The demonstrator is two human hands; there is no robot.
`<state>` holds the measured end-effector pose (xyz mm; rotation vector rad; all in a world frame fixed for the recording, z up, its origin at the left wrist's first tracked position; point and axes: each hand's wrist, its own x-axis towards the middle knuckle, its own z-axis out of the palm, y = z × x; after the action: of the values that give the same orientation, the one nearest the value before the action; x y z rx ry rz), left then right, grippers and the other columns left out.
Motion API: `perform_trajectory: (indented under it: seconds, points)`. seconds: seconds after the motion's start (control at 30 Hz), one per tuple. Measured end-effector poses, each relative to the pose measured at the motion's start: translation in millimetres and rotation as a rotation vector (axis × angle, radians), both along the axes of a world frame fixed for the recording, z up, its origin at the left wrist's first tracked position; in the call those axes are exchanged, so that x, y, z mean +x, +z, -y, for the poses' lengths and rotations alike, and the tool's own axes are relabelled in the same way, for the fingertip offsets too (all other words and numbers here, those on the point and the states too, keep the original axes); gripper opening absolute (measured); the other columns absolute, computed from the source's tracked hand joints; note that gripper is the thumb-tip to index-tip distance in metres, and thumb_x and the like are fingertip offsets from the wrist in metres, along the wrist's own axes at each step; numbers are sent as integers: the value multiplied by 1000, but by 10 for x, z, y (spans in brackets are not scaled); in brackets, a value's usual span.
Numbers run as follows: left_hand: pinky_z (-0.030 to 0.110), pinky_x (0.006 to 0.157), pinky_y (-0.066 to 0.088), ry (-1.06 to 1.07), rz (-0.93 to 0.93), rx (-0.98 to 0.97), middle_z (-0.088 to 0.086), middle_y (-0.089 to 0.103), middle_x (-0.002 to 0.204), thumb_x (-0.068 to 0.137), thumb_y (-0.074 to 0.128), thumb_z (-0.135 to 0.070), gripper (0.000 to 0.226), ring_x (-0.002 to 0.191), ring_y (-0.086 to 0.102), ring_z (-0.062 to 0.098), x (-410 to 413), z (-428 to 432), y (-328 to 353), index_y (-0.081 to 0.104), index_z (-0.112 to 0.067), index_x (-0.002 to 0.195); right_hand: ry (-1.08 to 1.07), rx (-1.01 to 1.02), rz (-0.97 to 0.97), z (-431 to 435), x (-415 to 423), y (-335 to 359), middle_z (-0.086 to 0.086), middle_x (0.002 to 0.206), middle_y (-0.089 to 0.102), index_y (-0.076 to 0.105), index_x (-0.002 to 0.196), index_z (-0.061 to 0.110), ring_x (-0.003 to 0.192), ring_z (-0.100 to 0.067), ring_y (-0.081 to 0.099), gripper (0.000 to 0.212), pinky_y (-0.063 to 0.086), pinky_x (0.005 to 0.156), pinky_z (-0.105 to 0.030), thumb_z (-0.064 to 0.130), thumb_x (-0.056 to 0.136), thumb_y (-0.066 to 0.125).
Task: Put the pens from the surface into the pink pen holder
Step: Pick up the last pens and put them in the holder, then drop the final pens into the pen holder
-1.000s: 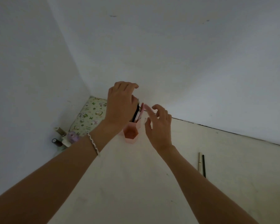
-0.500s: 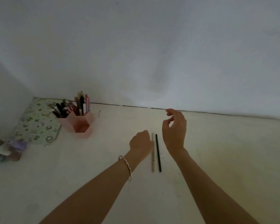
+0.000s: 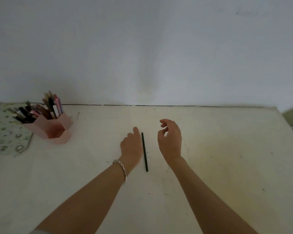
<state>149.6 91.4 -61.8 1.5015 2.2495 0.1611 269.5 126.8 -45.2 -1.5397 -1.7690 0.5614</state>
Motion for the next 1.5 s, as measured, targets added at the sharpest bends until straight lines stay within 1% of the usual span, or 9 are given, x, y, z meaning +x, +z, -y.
perform_trajectory:
  seconds: [0.13,0.23,0.4,0.63,0.9,1.1,1.2,1.27,1.5]
  points:
    - [42,76,55,132,207,194,12,59,102,83,60,-10,59,85,64,32,-318,-183,258,32,-17,135,63,-312,146,-57,-58,-87,2,90,63,60,112,15,77,-15,60,26,46,68,-26,8,89,49]
    - [33,70,48,142,294,351,7,56,101,80,61,-11,69,85,61,27,-523,-281,477,33,-23,142,173,-591,390,7,-213,-209,-9,108,63,57,111,8,94,-24,61,21,43,74,-27,19,96,46]
    - [25,65,41,141,298,457,1,48,97,86,59,-11,86,74,54,16,-746,-251,665,10,-35,153,256,-444,561,139,-495,-284,-12,105,61,41,127,10,90,-29,62,31,51,75,-37,10,97,39]
    - [14,58,42,221,265,622,1,51,99,83,63,-5,80,69,55,6,-1402,-90,876,25,-32,147,232,-294,158,-84,-968,147,-10,85,59,33,144,21,72,-24,59,62,52,67,-38,5,86,48]
    - [31,59,59,347,135,907,1,56,97,87,57,-1,57,71,63,8,-2521,176,1099,36,-32,129,247,-129,-255,-45,-1580,455,10,76,56,34,125,37,70,-13,65,55,50,60,-21,6,85,56]
    - [33,68,54,285,41,777,2,60,97,91,58,-9,42,78,63,17,-2828,287,907,41,-27,125,270,-41,-373,39,-1931,515,12,91,61,35,124,35,75,1,64,51,48,61,-7,8,88,57]
    - [41,85,46,145,-314,700,9,65,102,90,59,-18,13,99,62,30,-2892,316,825,64,-14,101,300,-10,-407,69,-2086,549,11,95,62,35,125,34,80,2,65,49,48,65,-5,8,89,57]
    - [44,101,35,132,-490,673,9,64,122,91,59,-28,22,121,52,30,-2958,320,801,73,-14,100,326,19,-437,93,-2227,581,13,94,63,36,124,34,82,1,66,47,48,67,-6,10,91,58]
    - [41,100,38,255,-285,705,6,60,127,96,48,-23,33,121,50,25,-3211,420,984,62,-16,125,475,117,-328,168,-2841,575,7,99,67,38,122,33,90,-6,65,36,54,80,-22,17,96,56]
